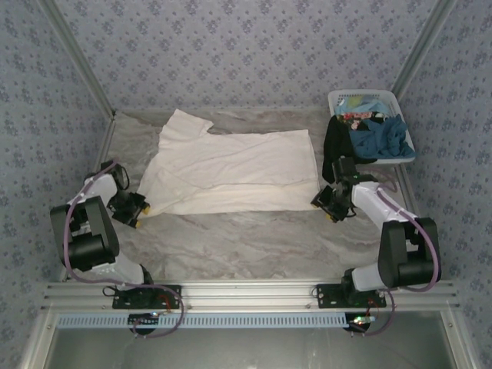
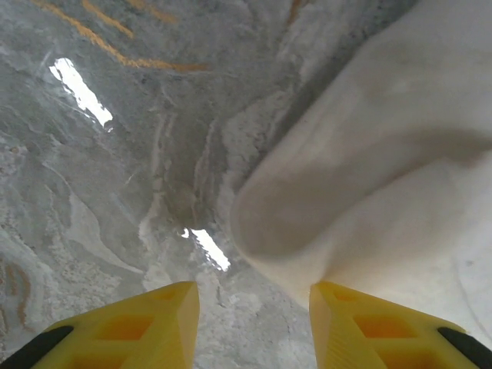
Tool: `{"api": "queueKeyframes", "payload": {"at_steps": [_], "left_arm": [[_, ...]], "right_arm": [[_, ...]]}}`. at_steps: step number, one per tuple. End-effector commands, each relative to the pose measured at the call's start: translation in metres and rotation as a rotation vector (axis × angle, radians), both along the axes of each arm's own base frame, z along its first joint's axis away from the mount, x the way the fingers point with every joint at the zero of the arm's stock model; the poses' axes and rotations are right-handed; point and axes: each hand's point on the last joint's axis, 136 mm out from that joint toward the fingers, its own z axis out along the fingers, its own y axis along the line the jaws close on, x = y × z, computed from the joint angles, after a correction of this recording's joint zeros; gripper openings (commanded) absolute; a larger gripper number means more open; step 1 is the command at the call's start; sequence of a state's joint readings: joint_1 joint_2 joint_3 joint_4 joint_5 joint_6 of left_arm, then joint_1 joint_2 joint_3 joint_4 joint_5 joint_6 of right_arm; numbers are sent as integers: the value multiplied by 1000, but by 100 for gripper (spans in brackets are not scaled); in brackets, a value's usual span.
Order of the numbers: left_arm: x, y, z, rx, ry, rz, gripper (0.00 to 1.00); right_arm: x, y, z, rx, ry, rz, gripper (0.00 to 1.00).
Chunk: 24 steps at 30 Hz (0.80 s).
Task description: Fold and stack the t-shirts
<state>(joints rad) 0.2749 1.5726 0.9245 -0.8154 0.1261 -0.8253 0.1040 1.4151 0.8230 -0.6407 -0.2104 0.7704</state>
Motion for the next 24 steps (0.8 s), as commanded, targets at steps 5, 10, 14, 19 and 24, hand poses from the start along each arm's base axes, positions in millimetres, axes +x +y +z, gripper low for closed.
{"api": "queueKeyframes", "payload": {"at_steps": [5, 10, 14, 19, 24], "left_arm": [[4, 5, -13, 18, -15, 22, 41], [11, 11, -20, 40, 1, 15, 30], [13, 21, -18, 91, 11, 7, 19], [17, 34, -5, 166, -6, 2, 0], [13, 39, 10, 210, -24, -7, 0]], "right_arm": [[17, 2, -17, -13, -6, -14, 45], [25, -4, -32, -66, 17, -9, 38], [29, -9, -42, -110, 40, -4, 17], [28, -15, -40, -173, 52, 3, 0], [15, -23, -28, -234, 59, 4, 0]]}}
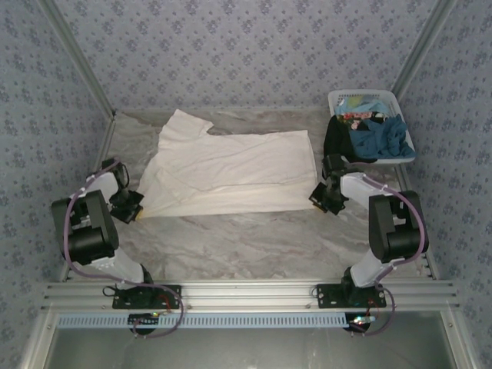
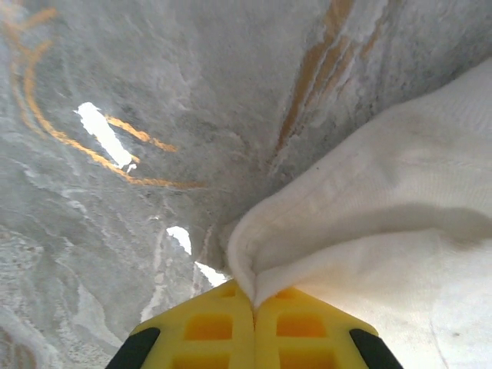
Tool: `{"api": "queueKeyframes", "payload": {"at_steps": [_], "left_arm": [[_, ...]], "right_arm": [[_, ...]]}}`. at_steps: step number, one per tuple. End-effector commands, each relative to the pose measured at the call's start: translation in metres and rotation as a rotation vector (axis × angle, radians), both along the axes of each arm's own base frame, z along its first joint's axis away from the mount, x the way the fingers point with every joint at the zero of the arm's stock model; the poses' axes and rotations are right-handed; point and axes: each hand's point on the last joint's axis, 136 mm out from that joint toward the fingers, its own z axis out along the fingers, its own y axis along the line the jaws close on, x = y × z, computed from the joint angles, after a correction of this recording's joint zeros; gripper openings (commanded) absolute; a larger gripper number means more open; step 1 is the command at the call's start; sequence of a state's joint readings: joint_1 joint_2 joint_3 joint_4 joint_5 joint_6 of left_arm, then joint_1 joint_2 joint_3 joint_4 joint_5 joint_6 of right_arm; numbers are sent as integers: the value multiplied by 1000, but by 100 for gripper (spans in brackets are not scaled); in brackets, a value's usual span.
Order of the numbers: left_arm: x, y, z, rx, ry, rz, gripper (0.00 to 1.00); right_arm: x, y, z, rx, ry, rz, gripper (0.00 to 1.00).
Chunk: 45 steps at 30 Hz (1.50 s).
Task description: Fold and stack the t-shirts
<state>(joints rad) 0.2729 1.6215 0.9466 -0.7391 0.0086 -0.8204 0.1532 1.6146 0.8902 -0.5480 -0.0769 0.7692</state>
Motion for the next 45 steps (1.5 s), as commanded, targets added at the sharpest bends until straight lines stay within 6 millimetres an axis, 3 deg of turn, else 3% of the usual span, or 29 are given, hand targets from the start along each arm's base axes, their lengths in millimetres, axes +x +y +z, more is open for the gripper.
{"api": "queueKeyframes", "payload": {"at_steps": [1, 11, 16, 17, 21, 24, 27, 31, 34, 38, 45], "left_arm": [[-5, 13, 19, 82, -6, -7, 0], [-53, -8, 20, 78, 71, -19, 0], [-66, -13, 12, 69, 84, -19, 0], [-66, -14, 13, 68, 88, -27, 4], [-52, -12, 40, 139, 31, -86, 41], [-38, -26, 68, 144, -51, -132, 48], [-23, -69, 79, 34, -146, -184, 48], [-14, -140, 60, -202, -206, -144, 48], [-9, -168, 46, -268, -218, -87, 48], [-8, -178, 30, -277, -177, -55, 48], [-3, -176, 13, -243, -138, -60, 40]], "right_arm": [[-19, -20, 6, -112, 46, -15, 0], [-72, -34, 16, -161, 149, -35, 0], [-90, -29, 4, -111, 185, -44, 0], [-91, -27, 2, -101, 189, -43, 6], [-83, -31, 21, -139, 142, -27, 38], [-71, -31, 53, -176, 32, -6, 48], [-52, -11, 81, -150, -106, 92, 50], [-23, 61, 102, 115, -302, 297, 54], [-14, 96, 113, 232, -363, 386, 57], [-13, 116, 111, 300, -353, 436, 58], [-15, 116, 108, 300, -335, 435, 57]]}}
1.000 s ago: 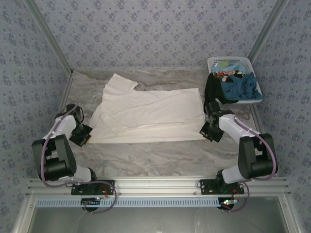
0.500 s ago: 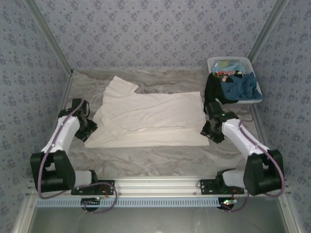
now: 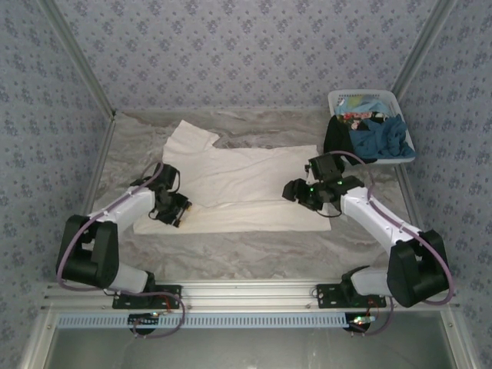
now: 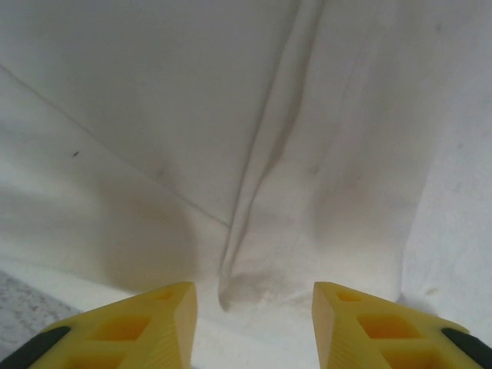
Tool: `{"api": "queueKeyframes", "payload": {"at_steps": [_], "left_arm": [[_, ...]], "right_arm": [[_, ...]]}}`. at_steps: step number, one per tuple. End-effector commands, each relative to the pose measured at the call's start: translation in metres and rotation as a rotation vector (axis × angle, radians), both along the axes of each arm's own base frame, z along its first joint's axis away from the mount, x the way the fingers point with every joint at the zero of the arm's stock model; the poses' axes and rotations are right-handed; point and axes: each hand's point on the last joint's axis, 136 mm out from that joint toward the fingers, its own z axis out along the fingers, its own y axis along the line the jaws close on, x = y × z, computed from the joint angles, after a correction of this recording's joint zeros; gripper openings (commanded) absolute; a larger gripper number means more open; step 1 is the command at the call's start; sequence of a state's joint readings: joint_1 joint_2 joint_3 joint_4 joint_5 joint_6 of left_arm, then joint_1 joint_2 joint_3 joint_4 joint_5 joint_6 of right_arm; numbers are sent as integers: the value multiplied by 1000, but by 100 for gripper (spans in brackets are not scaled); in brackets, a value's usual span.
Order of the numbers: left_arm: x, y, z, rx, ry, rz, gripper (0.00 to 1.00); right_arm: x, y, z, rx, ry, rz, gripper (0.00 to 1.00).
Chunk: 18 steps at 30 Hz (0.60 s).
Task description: Fold and stack the t-shirts
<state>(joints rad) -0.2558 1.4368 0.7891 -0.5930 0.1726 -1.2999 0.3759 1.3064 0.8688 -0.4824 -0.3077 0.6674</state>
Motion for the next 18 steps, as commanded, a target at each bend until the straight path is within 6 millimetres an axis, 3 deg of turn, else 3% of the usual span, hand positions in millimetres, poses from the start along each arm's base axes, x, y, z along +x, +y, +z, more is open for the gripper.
{"api": "queueKeyframes", "payload": {"at_steps": [1, 10, 18], "left_arm": [[11, -5, -1, -13, -13, 15, 36], [34, -12, 6, 4, -40, -45, 0], [61, -24, 26, 80, -36, -231, 0]], "right_arm": [[2, 7, 10, 29, -21, 32, 57], [1, -2, 8, 11, -8, -6, 53], [5, -6, 10, 12, -3, -28, 50]]}}
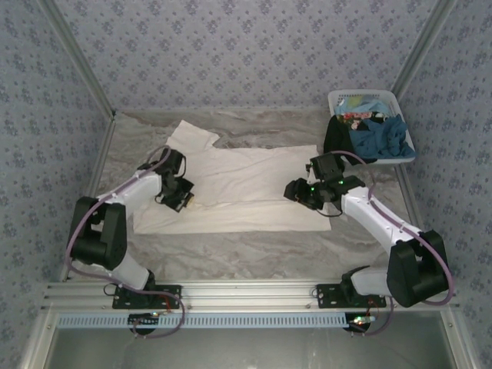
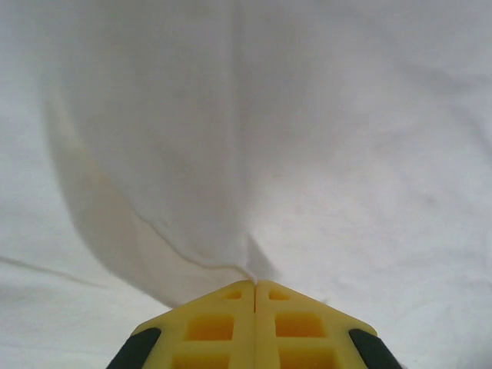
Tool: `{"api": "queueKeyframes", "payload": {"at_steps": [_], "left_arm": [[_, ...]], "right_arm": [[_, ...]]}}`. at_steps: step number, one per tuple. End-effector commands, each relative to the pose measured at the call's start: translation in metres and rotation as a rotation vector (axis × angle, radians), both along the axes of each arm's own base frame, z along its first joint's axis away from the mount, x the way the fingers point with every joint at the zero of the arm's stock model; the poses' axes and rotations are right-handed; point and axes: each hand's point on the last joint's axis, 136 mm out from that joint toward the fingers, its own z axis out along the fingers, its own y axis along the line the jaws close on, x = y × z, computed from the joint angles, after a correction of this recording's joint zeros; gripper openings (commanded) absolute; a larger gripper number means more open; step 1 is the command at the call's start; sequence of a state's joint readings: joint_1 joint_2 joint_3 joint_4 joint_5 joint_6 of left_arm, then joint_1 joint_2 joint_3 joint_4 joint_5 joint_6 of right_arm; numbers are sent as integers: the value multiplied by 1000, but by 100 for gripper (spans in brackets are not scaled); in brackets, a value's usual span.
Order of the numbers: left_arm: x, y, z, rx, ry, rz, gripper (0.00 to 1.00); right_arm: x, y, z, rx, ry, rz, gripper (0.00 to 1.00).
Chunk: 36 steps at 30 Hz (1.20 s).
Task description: Fold and stack the t-shirts
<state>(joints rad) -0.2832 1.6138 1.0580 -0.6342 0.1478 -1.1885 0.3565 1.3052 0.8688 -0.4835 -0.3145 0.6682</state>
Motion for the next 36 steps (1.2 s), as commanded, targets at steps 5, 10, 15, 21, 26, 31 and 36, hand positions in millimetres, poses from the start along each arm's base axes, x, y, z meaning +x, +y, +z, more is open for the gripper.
{"api": "queueKeyframes", "payload": {"at_steps": [5, 10, 15, 21, 26, 31, 36], "left_arm": [[22, -23, 1, 115, 74, -322, 0], [36, -40, -4, 188, 115, -512, 0], [42, -47, -10, 258, 149, -656, 0], [55, -40, 14, 421, 89, -730, 48], [49, -17, 58, 498, -7, -617, 49], [6, 6, 36, 272, 57, -442, 33], [-22, 55, 4, 95, 108, -204, 19]], "right_arm": [[8, 0, 13, 21, 3, -12, 50], [10, 1, 13, 30, 21, -7, 49], [8, 1, 11, 37, 36, -3, 50], [4, -2, 5, 24, 51, -3, 50], [-2, -18, -4, -23, 64, -61, 49], [-11, -47, -22, -104, 108, -167, 37], [-23, -58, -45, -166, 190, -181, 30]]}}
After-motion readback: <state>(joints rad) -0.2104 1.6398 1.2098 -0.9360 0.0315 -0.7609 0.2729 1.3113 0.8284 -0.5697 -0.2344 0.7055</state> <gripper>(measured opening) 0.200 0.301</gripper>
